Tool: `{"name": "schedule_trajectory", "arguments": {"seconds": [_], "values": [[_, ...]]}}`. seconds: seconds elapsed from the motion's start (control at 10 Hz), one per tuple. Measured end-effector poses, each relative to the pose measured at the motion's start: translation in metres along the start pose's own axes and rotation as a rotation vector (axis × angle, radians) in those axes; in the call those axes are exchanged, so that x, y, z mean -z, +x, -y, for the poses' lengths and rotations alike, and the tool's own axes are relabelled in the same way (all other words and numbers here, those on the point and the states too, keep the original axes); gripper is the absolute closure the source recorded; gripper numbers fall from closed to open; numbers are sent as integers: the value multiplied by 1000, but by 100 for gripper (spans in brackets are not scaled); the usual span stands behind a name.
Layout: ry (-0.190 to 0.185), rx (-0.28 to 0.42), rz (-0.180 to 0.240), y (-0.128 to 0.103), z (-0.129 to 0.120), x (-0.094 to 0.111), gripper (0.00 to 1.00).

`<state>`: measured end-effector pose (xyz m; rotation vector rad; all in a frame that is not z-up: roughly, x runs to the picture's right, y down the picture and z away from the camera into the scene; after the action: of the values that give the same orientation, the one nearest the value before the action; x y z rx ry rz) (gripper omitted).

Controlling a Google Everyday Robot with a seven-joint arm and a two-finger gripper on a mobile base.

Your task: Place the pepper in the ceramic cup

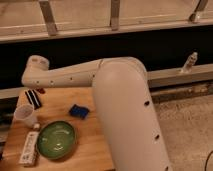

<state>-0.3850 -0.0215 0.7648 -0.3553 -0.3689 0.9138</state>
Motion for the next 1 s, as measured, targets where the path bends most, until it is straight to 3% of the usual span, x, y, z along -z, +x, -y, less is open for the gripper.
{"name": "schedule_trajectory", "arguments": {"seconds": [0.5, 1.0], "values": [[-23, 6, -13, 8, -47, 8, 100], [-75, -18, -35, 13, -72, -7, 100]]}}
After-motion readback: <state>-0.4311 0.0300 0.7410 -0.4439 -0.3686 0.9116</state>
